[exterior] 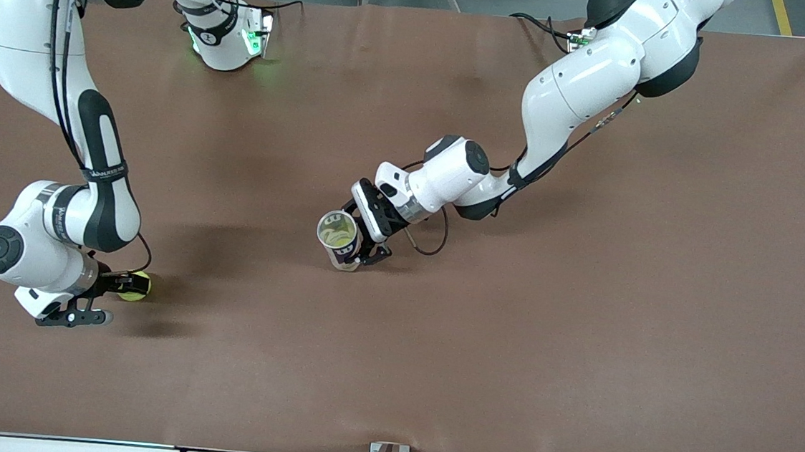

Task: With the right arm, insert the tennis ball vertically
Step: 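Lift the second ball with the right gripper and carry it toward the tube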

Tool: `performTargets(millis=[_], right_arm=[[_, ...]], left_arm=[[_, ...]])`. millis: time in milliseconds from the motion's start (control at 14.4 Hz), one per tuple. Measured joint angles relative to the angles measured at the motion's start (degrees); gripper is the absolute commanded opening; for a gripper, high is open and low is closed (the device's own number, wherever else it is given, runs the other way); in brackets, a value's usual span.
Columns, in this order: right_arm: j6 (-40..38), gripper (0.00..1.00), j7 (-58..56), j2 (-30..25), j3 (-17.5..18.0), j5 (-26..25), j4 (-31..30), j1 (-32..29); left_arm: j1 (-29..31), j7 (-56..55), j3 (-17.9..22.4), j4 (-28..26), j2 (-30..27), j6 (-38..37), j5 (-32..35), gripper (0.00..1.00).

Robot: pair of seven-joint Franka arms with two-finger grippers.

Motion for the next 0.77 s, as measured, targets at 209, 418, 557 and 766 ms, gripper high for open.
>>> performTargets(millis=[209,418,557,766], right_arm=[[-0.1,1.0,0.0,0.0,0.0,0.0,-0.2,0.0],[-0.8,1.0,0.0,0.0,0.1,0.0,-0.4,0.0],[-0.9,0.97,0.0,0.0,0.1,0.0,-0.4,0.0],[-0.9,0.92,0.0,0.0,0.1,0.0,-0.4,0.0]], left_arm=[[0.0,0.0,0.0,0.0,0.0,0.0,0.0,0.77],[0.0,0.0,0.0,0.0,0.0,0.0,0.0,0.77],[0.0,0.0,0.0,0.0,0.0,0.0,0.0,0.77],[0.0,0.0,0.0,0.0,0.0,0.0,0.0,0.77]])
